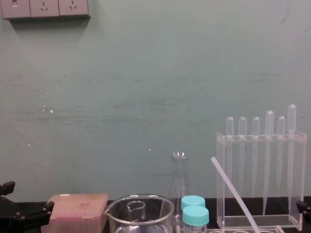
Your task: Pick up the stirring rod with one hand, then place it down.
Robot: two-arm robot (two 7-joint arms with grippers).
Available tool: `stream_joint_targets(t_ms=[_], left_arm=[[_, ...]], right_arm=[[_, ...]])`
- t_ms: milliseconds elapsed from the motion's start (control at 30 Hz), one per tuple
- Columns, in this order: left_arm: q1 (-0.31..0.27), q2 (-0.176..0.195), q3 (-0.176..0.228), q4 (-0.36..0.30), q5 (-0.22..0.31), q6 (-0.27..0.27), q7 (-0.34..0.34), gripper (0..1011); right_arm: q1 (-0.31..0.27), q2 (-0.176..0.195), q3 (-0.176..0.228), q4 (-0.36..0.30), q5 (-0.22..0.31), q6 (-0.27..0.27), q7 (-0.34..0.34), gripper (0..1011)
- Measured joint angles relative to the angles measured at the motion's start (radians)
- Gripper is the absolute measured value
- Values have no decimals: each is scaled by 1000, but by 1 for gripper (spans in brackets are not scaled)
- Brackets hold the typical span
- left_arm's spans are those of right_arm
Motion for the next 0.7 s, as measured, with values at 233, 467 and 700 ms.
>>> stream_joint_targets(t_ms=[233,467,700], left_arm=[[0,0,0,0,0,0,0,1000],[0,0,0,0,0,0,0,1000],[0,0,0,0,0,0,0,1000]], right_arm=[[0,0,0,0,0,0,0,1002],[0,0,0,0,0,0,0,1002],[0,0,0,0,0,0,0,1002]])
